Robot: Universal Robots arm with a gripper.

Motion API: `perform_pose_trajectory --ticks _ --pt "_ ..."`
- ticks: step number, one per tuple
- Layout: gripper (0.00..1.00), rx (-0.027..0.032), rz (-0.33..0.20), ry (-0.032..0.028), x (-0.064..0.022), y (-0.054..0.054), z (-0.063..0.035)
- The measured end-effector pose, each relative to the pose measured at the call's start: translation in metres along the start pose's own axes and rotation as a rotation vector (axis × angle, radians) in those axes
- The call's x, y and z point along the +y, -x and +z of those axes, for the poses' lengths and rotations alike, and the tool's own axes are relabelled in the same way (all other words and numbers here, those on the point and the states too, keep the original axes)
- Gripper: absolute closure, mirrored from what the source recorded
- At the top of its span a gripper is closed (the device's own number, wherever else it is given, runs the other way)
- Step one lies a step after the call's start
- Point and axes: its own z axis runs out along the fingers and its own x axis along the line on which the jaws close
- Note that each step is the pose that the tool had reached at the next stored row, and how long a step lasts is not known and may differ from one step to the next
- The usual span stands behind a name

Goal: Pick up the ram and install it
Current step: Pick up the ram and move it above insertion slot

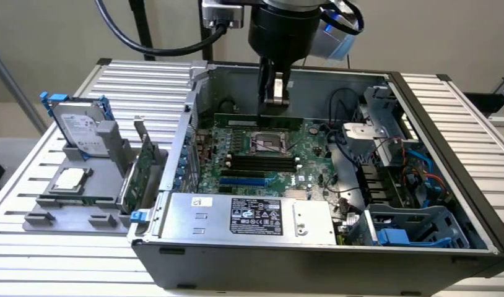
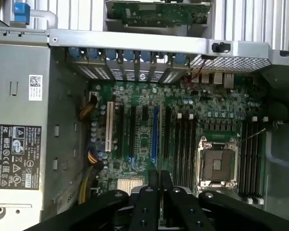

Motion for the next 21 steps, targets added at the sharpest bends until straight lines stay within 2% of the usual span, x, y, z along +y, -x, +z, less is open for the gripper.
perform_pose_trajectory --ticks 11,15,21 --pt "1.00 -0.0001 0.000 0.0000 -0.0117 0.043 0.0216" --pt "1.00 0.0000 0.000 0.0001 -0.0178 0.050 0.0289" --pt "1.00 -0.0006 0.008 -0.0004 -0.0268 0.054 0.0396"
